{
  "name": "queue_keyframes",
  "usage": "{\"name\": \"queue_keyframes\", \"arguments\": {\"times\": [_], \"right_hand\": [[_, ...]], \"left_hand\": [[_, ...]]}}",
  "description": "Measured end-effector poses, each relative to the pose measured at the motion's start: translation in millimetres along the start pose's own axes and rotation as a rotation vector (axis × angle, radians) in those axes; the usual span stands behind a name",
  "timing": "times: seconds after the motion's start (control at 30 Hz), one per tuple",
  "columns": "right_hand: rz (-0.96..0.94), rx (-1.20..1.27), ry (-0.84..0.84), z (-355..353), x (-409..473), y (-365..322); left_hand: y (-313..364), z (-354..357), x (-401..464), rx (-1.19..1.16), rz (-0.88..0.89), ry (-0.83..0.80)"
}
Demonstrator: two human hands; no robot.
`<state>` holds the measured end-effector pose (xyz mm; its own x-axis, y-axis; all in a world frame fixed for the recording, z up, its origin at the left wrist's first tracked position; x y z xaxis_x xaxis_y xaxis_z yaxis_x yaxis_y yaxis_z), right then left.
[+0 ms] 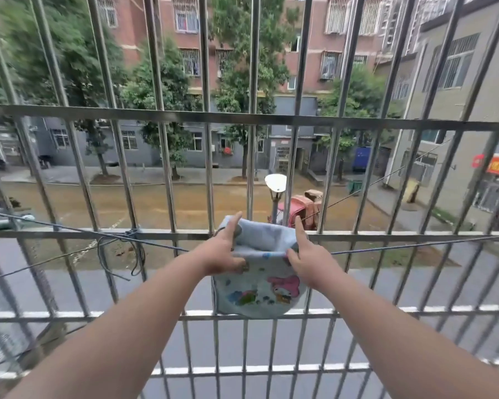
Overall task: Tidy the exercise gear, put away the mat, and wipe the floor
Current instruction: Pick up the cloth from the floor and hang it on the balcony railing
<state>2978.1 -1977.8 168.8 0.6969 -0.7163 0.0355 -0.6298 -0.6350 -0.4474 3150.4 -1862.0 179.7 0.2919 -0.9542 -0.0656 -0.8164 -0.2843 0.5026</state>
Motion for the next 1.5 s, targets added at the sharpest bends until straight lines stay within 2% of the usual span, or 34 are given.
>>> {"name": "queue_keyframes", "arguments": {"times": [0.1, 0.2, 0.47, 0.67, 0.77, 0.9, 1.0, 1.07, 1.27, 1.5], "right_hand": [[-0.059, -0.202, 0.052, 5.8, 1.4, 2.7], [-0.142, -0.300, 0.128, 7.1, -3.5, -2.8], [-0.183, -0.481, 0.146, 27.2, -3.0, 0.7], [-0.156, -0.325, 0.141, 26.2, -9.7, 4.9], [-0.143, -0.330, 0.142, 24.6, -18.8, 2.4], [-0.149, -0.199, 0.139, 14.0, -33.7, 0.6], [-0.181, -0.336, 0.190, 4.9, -46.1, -0.9], [-0.153, -0.364, 0.226, -2.8, -64.2, 3.5], [0.088, -0.368, 0.209, -19.0, -155.4, 37.2], [0.327, -0.368, 0.068, -4.6, -324.6, 99.0]], "left_hand": [[-6.1, 12.2, 4.6, 0.215, -0.010, -0.033], [-7.6, 20.8, 7.0, 0.389, 0.001, -0.016], [-5.1, 21.6, -1.3, 0.311, 0.018, 0.044], [7.6, 19.0, -17.0, 0.332, 0.147, 0.091], [7.0, 25.4, -23.6, 0.376, 0.158, 0.136], [13.2, 28.6, -30.3, 0.458, 0.163, 0.162], [25.6, 27.9, -31.8, 0.512, 0.157, 0.152], [40.0, 31.6, -37.1, 0.522, 0.167, 0.150], [100.5, 65.1, -78.0, 0.480, 0.318, 0.154], [176.2, 177.1, -141.8, 0.413, 0.450, -0.004]]}}
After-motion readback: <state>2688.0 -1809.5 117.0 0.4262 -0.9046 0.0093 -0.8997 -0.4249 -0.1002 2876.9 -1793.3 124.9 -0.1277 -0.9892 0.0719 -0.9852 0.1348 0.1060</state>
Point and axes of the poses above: each hand's wrist, its own x-axis towards the middle knuckle, its own z-axis out of the palm, y = z × x, the point moved 10 cm from there along x, towards the middle knuckle, and after that the axes turned 9 degrees about -y, right-handed, at the moved point
